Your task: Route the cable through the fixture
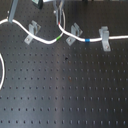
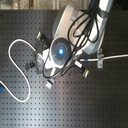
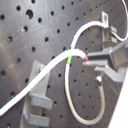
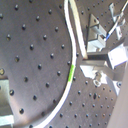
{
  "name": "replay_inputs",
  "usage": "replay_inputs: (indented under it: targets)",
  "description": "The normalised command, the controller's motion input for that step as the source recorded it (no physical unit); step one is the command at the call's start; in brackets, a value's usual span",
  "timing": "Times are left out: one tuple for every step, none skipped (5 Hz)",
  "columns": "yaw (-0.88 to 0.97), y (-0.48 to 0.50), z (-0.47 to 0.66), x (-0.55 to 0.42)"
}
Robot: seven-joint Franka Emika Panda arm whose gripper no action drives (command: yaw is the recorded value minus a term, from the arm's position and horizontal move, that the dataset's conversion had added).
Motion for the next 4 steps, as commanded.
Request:
replay_inputs:
  targets:
    - [-0.2,-0.675,-0.18,0.022]
    - [-0.19,-0.708,-0.09,-0.083]
    - [-0.23,-0.467,-0.01,-0.449]
    - [-0.43,-0.194,-0.18,-0.468]
